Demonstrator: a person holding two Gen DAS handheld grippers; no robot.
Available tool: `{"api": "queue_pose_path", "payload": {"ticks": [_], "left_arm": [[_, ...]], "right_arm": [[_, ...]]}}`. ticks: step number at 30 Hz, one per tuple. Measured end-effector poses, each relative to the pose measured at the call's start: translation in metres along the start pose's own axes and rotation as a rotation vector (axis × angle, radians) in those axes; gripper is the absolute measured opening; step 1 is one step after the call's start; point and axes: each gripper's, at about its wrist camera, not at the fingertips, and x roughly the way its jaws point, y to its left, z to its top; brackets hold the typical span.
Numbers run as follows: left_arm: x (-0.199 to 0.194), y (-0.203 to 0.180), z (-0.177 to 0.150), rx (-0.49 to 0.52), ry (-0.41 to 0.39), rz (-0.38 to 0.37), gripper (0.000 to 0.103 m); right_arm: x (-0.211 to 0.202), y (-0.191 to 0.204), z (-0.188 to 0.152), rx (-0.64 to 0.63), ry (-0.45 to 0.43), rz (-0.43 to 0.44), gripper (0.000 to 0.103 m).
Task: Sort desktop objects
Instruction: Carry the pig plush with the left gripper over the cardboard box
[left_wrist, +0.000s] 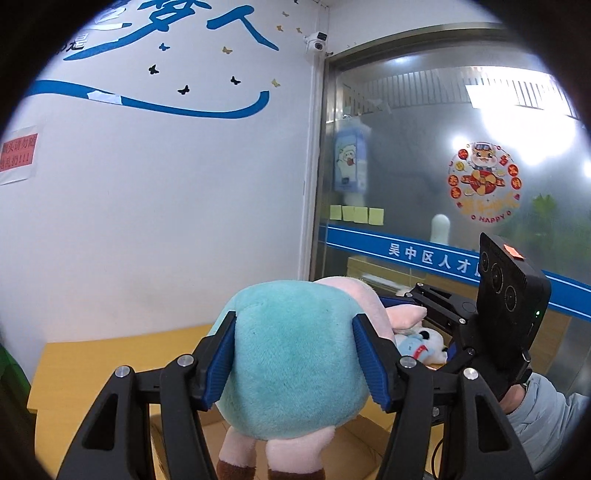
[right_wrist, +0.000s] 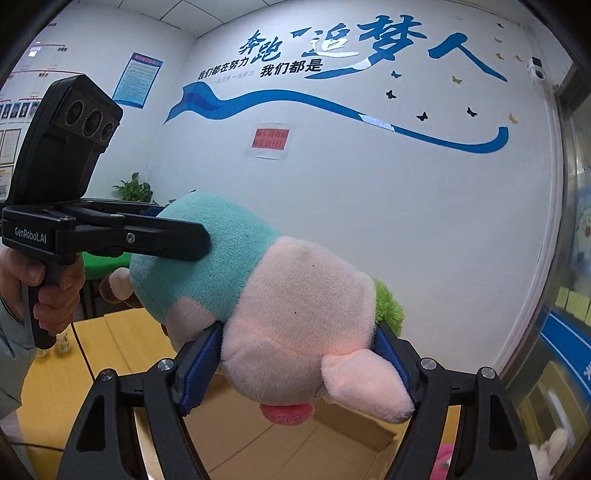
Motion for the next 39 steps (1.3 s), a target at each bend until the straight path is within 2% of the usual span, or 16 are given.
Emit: {"api": "queue_pose_path", "payload": {"ticks": [2, 5, 10, 14, 19, 23, 27, 34, 37, 39], "left_arm": [[0.012, 0.017, 0.006, -0.02, 0.013, -0.012, 0.06], [0.031, 0.044, 0.002, -0.061, 0.04, 0.01, 0.06], [0.069, 0.096, -0.03, -0.158, 0.118, 0.03, 0.06], [0.102, 0.131, -0.067, -0.228, 0.213, 0.043, 0.06], [0.142, 0.173, -0.122, -0.316, 0.326, 0.056, 0.06], [0.163, 0.201, -0.147, -0.371, 0.396, 0.067, 0.06], [0.189, 0.223, -0.17, -0.423, 0.477, 0.085, 0.06], [0.232, 0.249, -0.216, -0.508, 0.667, 0.184, 0.06], [0.235, 0.257, -0.223, -0.545, 0.685, 0.213, 0.065], [0.232, 0.263, -0.221, -0.56, 0.681, 0.215, 0.071]], "right_arm": [[0.02, -0.008, 0.007, 0.01, 0.003, 0.009, 0.076], [0.056, -0.016, 0.007, 0.032, 0.031, 0.035, 0.076], [0.124, -0.026, -0.01, 0.073, 0.107, 0.091, 0.076], [0.186, -0.027, -0.042, 0.109, 0.2, 0.132, 0.076], [0.256, -0.025, -0.097, 0.179, 0.312, 0.194, 0.076], [0.3, -0.019, -0.137, 0.231, 0.382, 0.226, 0.076], [0.337, -0.015, -0.167, 0.277, 0.439, 0.253, 0.076], [0.403, -0.006, -0.226, 0.352, 0.569, 0.284, 0.076], [0.414, 0.003, -0.244, 0.377, 0.593, 0.288, 0.079], [0.415, 0.005, -0.237, 0.375, 0.58, 0.277, 0.084]]}}
